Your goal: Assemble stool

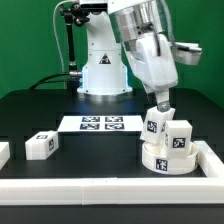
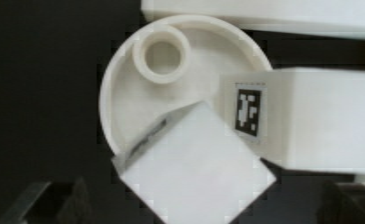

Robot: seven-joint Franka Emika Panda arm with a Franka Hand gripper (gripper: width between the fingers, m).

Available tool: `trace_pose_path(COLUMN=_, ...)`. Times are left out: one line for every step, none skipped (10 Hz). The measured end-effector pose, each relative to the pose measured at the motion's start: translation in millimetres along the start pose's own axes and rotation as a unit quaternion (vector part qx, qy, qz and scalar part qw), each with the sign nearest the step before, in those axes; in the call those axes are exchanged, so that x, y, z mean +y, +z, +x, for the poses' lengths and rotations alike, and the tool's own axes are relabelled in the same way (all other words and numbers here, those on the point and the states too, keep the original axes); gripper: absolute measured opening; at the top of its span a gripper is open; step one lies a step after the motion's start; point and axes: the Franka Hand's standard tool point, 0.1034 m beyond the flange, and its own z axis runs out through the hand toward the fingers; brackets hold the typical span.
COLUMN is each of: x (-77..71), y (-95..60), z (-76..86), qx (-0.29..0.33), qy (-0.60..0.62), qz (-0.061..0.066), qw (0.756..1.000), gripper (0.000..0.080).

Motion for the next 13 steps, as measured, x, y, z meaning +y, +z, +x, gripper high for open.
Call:
trace_pose_path(x=-0.4, y=0.0, z=-1.0, qx=0.010, qy=-0.058, qz=-0.006, qw=0.998, gripper=0.0648)
trace_pose_path(x=-0.7, y=0.3, z=-3.1, qx=0.021, qy=-0.135, qz=-0.014, qw=0.991, gripper=0.0648)
trace_pose_path(x=-0.5, y=0.7, z=-4.0, qx=0.022, qy=-0.186, qz=-0.018, qw=0.982, gripper=0.0648)
trace_pose_path(x=-0.3, y=0.7, z=-3.0, qx=0.022, qy=-0.213, qz=-0.018, qw=0.977, gripper=0.0648)
trace_pose_path(x=-0.3, y=0.7, z=-2.8, qx=0.021, qy=-0.249, qz=-0.019, qw=0.968, gripper=0.0648)
trace_pose_path(x=-0.2, y=0.7, z=-2.7, qx=0.021, qy=-0.272, qz=-0.020, qw=0.962, gripper=0.0648)
trace_pose_path(x=-0.1, y=0.7, z=-2.2, qx=0.020, qy=-0.316, qz=-0.021, qw=0.948, gripper=0.0648)
trace_pose_path(x=-0.2, y=0.7, z=-2.2, qx=0.020, qy=-0.349, qz=-0.022, qw=0.937, gripper=0.0648)
trace_pose_path(x=-1.3, y=0.0, z=-3.2, qx=0.025, qy=-0.401, qz=-0.029, qw=0.915, gripper=0.0648)
trace_pose_path(x=-1.9, y=-0.6, z=-4.2, qx=0.026, qy=-0.463, qz=-0.033, qw=0.885, gripper=0.0648)
trace_pose_path(x=-1.0, y=0.0, z=-3.7, qx=0.023, qy=-0.543, qz=-0.035, qw=0.839, gripper=0.0648)
trace_pose_path(x=1.6, y=1.4, z=-3.5, qx=0.019, qy=-0.598, qz=-0.041, qw=0.801, gripper=0.0648)
trace_pose_path(x=3.6, y=3.4, z=-6.1, qx=0.016, qy=-0.654, qz=-0.047, qw=0.755, gripper=0.0648)
